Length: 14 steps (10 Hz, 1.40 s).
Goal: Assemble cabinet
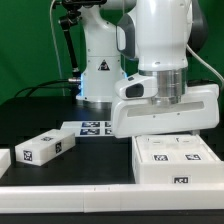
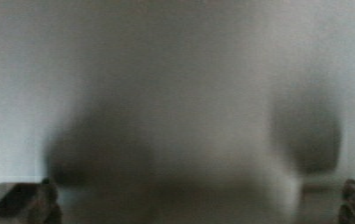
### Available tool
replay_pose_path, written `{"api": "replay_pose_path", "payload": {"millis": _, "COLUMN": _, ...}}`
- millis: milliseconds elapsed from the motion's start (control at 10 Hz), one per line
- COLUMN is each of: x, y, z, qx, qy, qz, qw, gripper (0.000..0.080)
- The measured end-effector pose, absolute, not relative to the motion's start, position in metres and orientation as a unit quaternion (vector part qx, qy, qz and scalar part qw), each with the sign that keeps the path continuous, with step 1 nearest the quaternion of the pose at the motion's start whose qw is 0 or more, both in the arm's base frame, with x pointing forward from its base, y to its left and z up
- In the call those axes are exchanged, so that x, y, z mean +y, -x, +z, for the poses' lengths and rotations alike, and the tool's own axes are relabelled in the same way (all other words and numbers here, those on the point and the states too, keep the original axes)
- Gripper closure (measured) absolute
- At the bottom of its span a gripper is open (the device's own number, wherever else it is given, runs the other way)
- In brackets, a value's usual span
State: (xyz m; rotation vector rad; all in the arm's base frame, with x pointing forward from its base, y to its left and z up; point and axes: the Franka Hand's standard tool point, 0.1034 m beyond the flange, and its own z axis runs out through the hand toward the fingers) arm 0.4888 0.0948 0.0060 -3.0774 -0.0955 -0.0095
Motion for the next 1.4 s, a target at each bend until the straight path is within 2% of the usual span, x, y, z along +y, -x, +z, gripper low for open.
{"api": "replay_pose_path", "payload": {"millis": 100, "x": 0.0948, "y": -0.4889, "z": 0.006, "qx": -0.034, "qy": 0.999, "qz": -0.003, "qw": 0.031, "gripper": 0.0003}}
{"api": "replay_pose_path", "payload": {"millis": 200, "x": 0.0949, "y": -0.4892, "z": 0.0061, "qx": -0.035, "qy": 0.999, "qz": -0.003, "qw": 0.031, "gripper": 0.0118}}
{"api": "replay_pose_path", "payload": {"millis": 300, "x": 0.0929, "y": -0.49, "z": 0.0065, "qx": -0.038, "qy": 0.999, "qz": -0.004, "qw": 0.032, "gripper": 0.0266}}
{"api": "replay_pose_path", "payload": {"millis": 400, "x": 0.0907, "y": -0.4906, "z": 0.0066, "qx": -0.033, "qy": 0.999, "qz": -0.005, "qw": 0.033, "gripper": 0.0266}}
{"api": "replay_pose_path", "payload": {"millis": 500, "x": 0.093, "y": -0.4901, "z": 0.0064, "qx": -0.027, "qy": 0.999, "qz": -0.017, "qw": 0.035, "gripper": 0.0492}}
{"api": "replay_pose_path", "payload": {"millis": 600, "x": 0.0928, "y": -0.4866, "z": 0.0045, "qx": -0.021, "qy": 0.999, "qz": -0.017, "qw": 0.034, "gripper": 0.0492}}
{"api": "replay_pose_path", "payload": {"millis": 700, "x": 0.0909, "y": -0.4857, "z": 0.0034, "qx": -0.02, "qy": 0.999, "qz": -0.017, "qw": 0.033, "gripper": 0.0684}}
{"api": "replay_pose_path", "payload": {"millis": 800, "x": 0.0915, "y": -0.4862, "z": 0.0035, "qx": -0.023, "qy": 0.999, "qz": -0.019, "qw": 0.033, "gripper": 0.0684}}
{"api": "replay_pose_path", "payload": {"millis": 900, "x": 0.0921, "y": -0.486, "z": 0.0035, "qx": -0.026, "qy": 0.999, "qz": -0.018, "qw": 0.033, "gripper": 0.0773}}
{"api": "replay_pose_path", "payload": {"millis": 1000, "x": 0.0917, "y": -0.4857, "z": 0.0034, "qx": -0.031, "qy": 0.999, "qz": -0.018, "qw": 0.033, "gripper": 0.0794}}
{"api": "replay_pose_path", "payload": {"millis": 1400, "x": 0.0911, "y": -0.4849, "z": 0.0072, "qx": -0.061, "qy": 0.998, "qz": -0.013, "qw": 0.031, "gripper": 0.0797}}
